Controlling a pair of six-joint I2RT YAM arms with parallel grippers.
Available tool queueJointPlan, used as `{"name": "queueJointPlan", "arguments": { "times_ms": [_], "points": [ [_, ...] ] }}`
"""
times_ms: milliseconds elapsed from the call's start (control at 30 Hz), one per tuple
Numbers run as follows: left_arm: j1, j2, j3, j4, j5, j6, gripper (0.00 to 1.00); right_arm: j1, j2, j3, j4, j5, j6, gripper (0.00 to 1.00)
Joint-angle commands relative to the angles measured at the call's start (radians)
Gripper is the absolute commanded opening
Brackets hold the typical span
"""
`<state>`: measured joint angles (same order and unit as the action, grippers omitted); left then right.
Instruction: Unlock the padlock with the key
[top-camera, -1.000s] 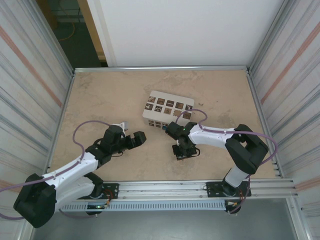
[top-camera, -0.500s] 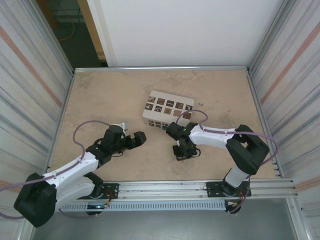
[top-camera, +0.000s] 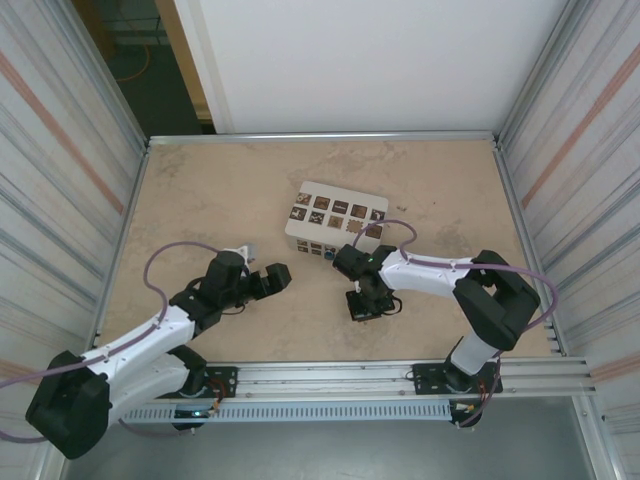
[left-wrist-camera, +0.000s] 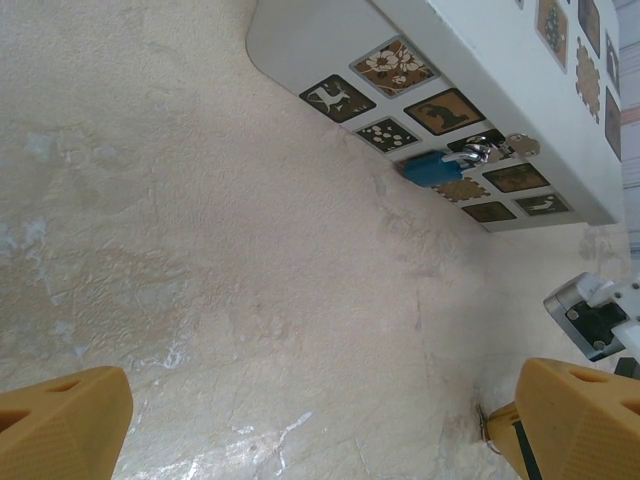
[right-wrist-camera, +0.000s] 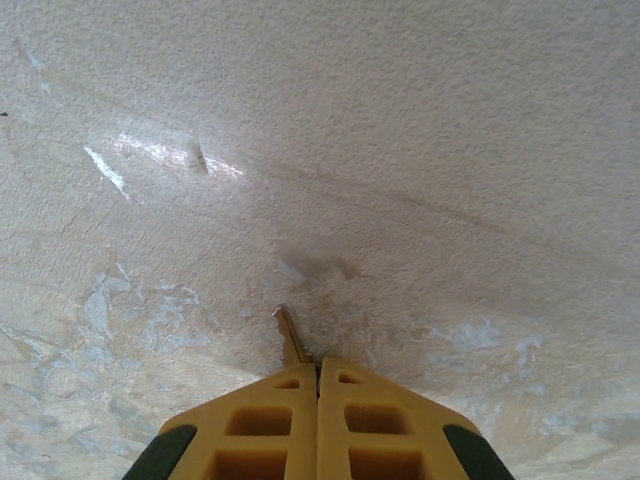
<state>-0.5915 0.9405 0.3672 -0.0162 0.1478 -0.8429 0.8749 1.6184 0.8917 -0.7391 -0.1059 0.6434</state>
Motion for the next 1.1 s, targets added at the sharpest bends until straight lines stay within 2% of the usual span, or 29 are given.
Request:
{"name": "queueJointPlan", "arguments": {
  "times_ms": [0, 300, 500, 667, 900, 1067],
  "points": [
    [-0.007, -0.039, 0.037, -0.023, -0.020, -0.004, 0.99, -0.013, -0.035, -0.043, 0.015, -0.004, -0.007, 0.00],
    [-0.004, -0.133, 0.053, 0.005, 0.015, -0.074, 0.99, -0.088, -0.260, -0.114, 0.220, -0.082, -0.036, 0.00],
    [-0.001, -0.185, 0.064, 0.040, 0.053, -0.201, 0.99, -0.143, -0.380, -0.135, 0.329, -0.125, -0.011, 0.00],
    [0.000, -0.184, 0.055, 0.113, 0.070, -0.400, 0.99, -0.166, -0.459, -0.129, 0.427, -0.146, 0.037, 0.00],
    [-0.012, -0.111, -0.023, 0.389, 0.074, -0.779, 0.98, -0.161, -0.509, -0.100, 0.520, -0.127, 0.046, 0.00],
    [-0.056, -0.040, -0.012, 0.530, 0.043, -0.925, 0.99, -0.156, -0.508, -0.078, 0.579, -0.112, 0.041, 0.00]
  ]
}}
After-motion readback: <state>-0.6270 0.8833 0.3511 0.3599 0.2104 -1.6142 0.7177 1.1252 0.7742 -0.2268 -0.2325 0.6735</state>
